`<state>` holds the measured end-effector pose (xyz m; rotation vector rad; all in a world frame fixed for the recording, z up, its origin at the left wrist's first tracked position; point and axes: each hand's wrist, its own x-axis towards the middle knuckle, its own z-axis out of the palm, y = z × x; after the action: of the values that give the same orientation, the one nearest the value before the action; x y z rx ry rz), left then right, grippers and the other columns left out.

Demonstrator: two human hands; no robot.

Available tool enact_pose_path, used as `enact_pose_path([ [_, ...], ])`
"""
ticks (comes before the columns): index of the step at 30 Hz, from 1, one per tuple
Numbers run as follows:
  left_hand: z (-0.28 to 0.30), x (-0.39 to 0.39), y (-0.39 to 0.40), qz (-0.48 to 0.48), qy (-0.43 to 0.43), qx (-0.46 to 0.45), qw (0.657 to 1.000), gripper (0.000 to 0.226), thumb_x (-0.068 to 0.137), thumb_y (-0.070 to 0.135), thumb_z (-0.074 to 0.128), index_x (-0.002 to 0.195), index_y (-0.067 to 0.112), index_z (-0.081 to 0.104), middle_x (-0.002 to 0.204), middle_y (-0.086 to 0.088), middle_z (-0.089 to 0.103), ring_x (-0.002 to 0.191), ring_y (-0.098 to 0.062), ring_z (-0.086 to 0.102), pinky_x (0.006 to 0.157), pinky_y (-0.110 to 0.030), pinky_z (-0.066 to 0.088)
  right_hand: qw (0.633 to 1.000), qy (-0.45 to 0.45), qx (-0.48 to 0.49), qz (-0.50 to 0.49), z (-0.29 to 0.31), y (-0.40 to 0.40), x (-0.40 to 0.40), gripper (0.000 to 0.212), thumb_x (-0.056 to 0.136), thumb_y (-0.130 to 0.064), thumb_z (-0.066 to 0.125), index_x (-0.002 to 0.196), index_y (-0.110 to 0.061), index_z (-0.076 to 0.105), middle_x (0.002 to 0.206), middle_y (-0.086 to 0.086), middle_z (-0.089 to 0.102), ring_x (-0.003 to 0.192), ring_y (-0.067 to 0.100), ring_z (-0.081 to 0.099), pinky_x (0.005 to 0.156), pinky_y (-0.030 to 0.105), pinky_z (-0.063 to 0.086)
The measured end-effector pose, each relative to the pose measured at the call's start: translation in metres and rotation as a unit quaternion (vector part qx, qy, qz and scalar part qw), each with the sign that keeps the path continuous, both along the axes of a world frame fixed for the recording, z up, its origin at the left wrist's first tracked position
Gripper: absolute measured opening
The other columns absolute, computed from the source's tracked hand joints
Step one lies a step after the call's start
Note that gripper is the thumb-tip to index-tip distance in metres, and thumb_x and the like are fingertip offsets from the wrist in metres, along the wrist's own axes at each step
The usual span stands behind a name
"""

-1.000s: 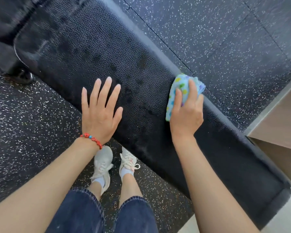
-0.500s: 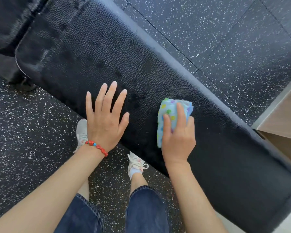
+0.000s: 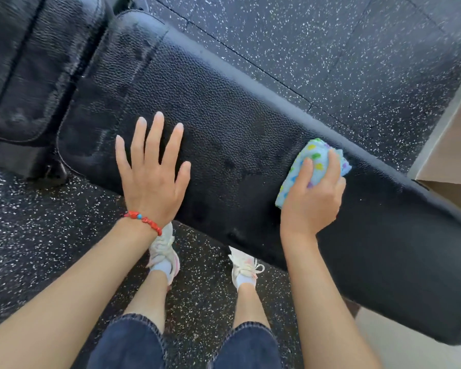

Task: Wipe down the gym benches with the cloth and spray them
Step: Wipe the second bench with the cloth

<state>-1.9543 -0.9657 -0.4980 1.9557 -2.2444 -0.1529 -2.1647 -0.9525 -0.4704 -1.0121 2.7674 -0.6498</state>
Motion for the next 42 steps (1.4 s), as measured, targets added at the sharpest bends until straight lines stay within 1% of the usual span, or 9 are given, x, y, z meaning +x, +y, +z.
enact_pose_path([
  [2,0.001,0.000,-0.001,0.002,0.005,0.004,1.000,0.052,0.092,0.031,0.045,0.141,0.016,0.039,0.149,-0.014,0.034,0.137,-0.035,0.028,0.108,-0.059,0.017,1.000,-0.013,-0.011,-0.009,-0.001,-0.020,0.028,0.038,0.091,-0.032,0.053,0.127,-0.020,0.052,0.099,0.014,0.057,0.085,0.032,0.057,0.062,0.028,0.030],
  [6,0.008,0.007,-0.003,-0.021,0.021,0.021,0.999,0.052,0.091,0.032,0.044,0.141,0.015,0.039,0.149,-0.014,0.033,0.137,-0.033,0.027,0.108,-0.057,0.017,0.991,0.032,-0.043,0.120,-0.008,-0.064,0.086,0.037,0.085,-0.036,0.055,0.115,-0.015,0.062,0.081,0.014,0.059,0.064,0.029,0.061,0.046,0.027,0.043],
  [11,0.015,0.036,-0.008,-0.072,0.028,0.023,0.997,0.050,0.093,0.030,0.041,0.140,0.013,0.041,0.149,-0.013,0.035,0.136,-0.031,0.029,0.108,-0.055,0.018,0.979,0.080,-0.045,0.185,-0.009,-0.055,0.074,0.037,0.087,-0.037,0.053,0.116,-0.015,0.062,0.076,0.011,0.057,0.055,0.025,0.057,0.044,0.028,0.045],
  [16,0.008,0.066,-0.019,-0.069,0.011,0.022,0.997,0.051,0.094,0.031,0.040,0.142,0.014,0.036,0.150,-0.014,0.031,0.138,-0.032,0.024,0.110,-0.056,0.013,0.999,0.002,0.028,0.016,0.003,-0.012,0.024,0.041,0.091,-0.036,0.049,0.130,-0.023,0.050,0.099,0.017,0.056,0.085,0.034,0.055,0.063,0.031,0.034],
  [21,0.002,0.068,-0.020,-0.081,0.018,0.016,0.996,0.052,0.094,0.031,0.039,0.143,0.014,0.033,0.150,-0.014,0.030,0.138,-0.034,0.022,0.111,-0.055,0.010,0.998,0.001,0.008,-0.067,0.003,-0.011,0.042,0.039,0.092,-0.032,0.051,0.129,-0.021,0.051,0.105,0.016,0.056,0.093,0.032,0.054,0.069,0.034,0.036],
  [26,0.000,0.068,-0.018,-0.076,0.011,0.010,0.997,0.052,0.094,0.031,0.039,0.143,0.015,0.033,0.150,-0.013,0.031,0.138,-0.033,0.023,0.111,-0.055,0.010,0.992,0.054,-0.028,0.114,-0.009,-0.022,0.111,0.036,0.084,-0.032,0.056,0.113,-0.012,0.062,0.079,0.013,0.059,0.061,0.027,0.059,0.046,0.028,0.046],
  [31,-0.001,0.070,-0.019,-0.084,0.004,0.013,0.996,0.052,0.094,0.033,0.037,0.144,0.015,0.032,0.151,-0.013,0.030,0.138,-0.033,0.022,0.110,-0.057,0.012,0.978,0.089,-0.033,0.185,-0.011,-0.004,0.084,0.035,0.088,-0.033,0.053,0.115,-0.013,0.062,0.076,0.010,0.058,0.058,0.023,0.056,0.047,0.028,0.046],
  [37,-0.001,0.071,-0.020,-0.088,0.012,0.010,0.996,0.052,0.093,0.031,0.041,0.142,0.014,0.035,0.150,-0.014,0.031,0.137,-0.035,0.023,0.108,-0.059,0.015,0.998,0.052,0.012,0.026,-0.001,0.049,0.030,0.040,0.089,-0.035,0.049,0.123,-0.015,0.057,0.086,0.017,0.057,0.068,0.034,0.057,0.053,0.026,0.037],
  [42,-0.004,0.071,-0.020,-0.086,0.010,0.002,0.996,0.052,0.093,0.031,0.041,0.142,0.014,0.036,0.150,-0.014,0.031,0.137,-0.035,0.024,0.108,-0.059,0.015,0.999,0.012,0.002,-0.049,0.001,0.045,0.049,0.037,0.088,-0.031,0.054,0.122,-0.016,0.057,0.089,0.017,0.056,0.075,0.035,0.057,0.058,0.028,0.036],
])
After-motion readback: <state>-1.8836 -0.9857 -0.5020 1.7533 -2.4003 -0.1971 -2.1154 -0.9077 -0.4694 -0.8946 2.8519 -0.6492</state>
